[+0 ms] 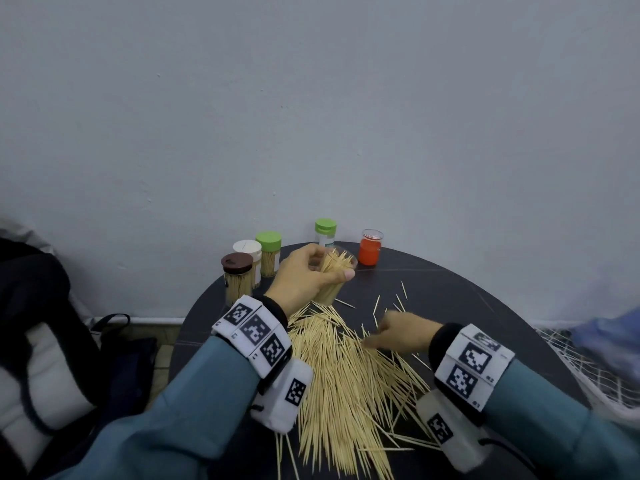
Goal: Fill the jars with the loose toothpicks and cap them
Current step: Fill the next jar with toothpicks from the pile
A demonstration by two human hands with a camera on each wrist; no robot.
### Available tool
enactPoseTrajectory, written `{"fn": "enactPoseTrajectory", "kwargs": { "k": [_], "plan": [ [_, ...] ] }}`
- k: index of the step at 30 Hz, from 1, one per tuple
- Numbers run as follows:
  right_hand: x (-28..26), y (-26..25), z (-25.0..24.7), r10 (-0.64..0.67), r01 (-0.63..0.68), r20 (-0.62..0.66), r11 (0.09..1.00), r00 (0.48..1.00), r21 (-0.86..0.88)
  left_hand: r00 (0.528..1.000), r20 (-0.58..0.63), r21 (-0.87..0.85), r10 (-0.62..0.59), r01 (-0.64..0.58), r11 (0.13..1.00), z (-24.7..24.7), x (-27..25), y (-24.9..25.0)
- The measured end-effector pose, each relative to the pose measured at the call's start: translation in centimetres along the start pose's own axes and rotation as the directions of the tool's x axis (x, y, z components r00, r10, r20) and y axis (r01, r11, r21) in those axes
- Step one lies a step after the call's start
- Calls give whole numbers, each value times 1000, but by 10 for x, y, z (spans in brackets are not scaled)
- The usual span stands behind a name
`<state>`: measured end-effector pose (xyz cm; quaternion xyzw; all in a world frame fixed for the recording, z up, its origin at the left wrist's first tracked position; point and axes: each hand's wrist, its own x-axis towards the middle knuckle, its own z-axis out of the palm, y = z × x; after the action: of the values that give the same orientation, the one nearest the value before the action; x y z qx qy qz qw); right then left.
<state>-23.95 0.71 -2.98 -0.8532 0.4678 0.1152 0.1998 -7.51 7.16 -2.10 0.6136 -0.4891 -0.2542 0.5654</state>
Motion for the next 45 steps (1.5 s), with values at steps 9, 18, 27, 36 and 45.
{"fn": "enactPoseTrajectory", "kwargs": {
  "k": [9, 18, 27, 36, 45],
  "plan": [
    [-16, -22, 25, 29, -44, -67, 970, 997, -239, 1000, 24, 76, -16, 14, 997, 2, -3, 2],
    [-12, -30, 25, 13, -26, -63, 979, 998, -200, 999, 25, 105, -21, 18, 994, 2, -4, 3],
    [-4, -17, 14, 29, -26, 44, 997, 999, -71, 999, 29, 140, -29, 25, 990, 3, -5, 5],
    [2, 8, 7, 11, -103, 119, 584, 993, 805, 998, 50, 140, -38, 30, 990, 3, -5, 5],
    [19, 14, 11, 34, 27, -28, 31, 999, 999, 997, 78, 126, -27, 17, 992, 6, -7, 3]
  ]
}}
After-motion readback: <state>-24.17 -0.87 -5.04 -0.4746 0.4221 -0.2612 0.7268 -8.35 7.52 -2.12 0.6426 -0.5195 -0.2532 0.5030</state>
